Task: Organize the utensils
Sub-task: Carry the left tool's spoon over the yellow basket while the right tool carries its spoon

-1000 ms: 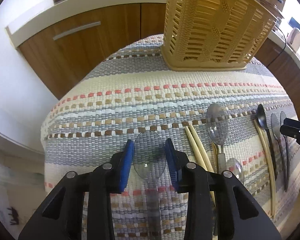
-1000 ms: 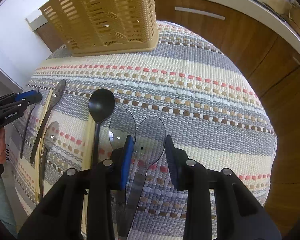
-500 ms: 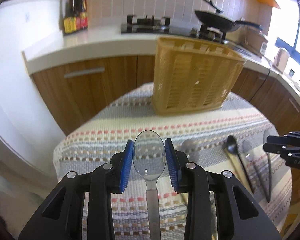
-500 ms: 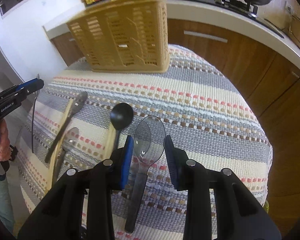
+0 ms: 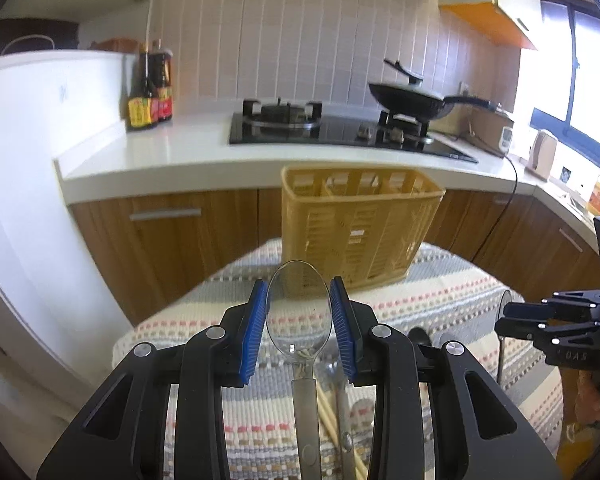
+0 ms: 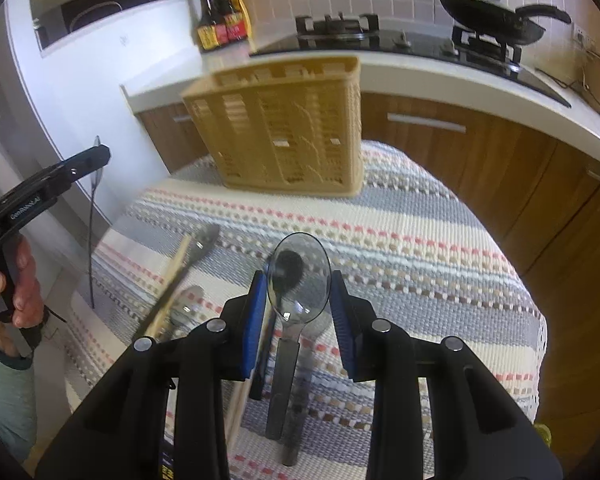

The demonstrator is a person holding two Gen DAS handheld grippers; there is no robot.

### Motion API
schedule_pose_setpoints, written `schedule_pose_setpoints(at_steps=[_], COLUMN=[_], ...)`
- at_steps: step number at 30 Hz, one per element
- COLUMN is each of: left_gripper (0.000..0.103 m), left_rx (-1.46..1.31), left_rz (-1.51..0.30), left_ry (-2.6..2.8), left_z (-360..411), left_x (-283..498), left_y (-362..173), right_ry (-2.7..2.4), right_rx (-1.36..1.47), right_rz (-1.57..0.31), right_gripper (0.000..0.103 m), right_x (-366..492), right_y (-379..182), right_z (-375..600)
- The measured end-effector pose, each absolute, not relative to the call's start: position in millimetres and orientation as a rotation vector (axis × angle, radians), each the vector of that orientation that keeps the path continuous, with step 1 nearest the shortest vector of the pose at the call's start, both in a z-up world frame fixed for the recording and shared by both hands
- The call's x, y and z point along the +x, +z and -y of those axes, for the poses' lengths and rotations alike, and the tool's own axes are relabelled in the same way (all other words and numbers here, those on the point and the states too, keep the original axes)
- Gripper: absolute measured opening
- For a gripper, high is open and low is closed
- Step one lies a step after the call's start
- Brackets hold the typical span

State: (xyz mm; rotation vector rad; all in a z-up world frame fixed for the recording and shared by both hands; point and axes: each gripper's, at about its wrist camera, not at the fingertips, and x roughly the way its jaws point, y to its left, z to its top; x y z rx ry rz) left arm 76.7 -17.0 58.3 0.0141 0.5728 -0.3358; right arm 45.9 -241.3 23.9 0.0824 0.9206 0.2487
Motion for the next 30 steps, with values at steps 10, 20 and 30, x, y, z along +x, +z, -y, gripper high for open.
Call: schedule_pose_setpoints(at_steps=[10, 20, 30], left_gripper=[0.030, 0.031, 0.031], left_rx=[-0.017, -0.080, -0.162], left_rz=[-0.434, -0.305, -0.182], left_ry=[-0.349, -0.355, -0.366], left_z=[23.0, 27.9, 42.5], left_x=[79.6, 116.2, 182.0], left_y=[102.3, 151.9, 162.3], right_ry=[0.301, 0.307, 0.080], right_rx=[0.114, 0.178, 0.127], right_rz=[-0.766, -0.602, -0.412], right_gripper=[0.029, 0.029, 0.029], right_x=[51.7, 81.0, 140.2], right_y=[63.5, 125.7, 168.7], right_z=[231.8, 234.1, 247.3])
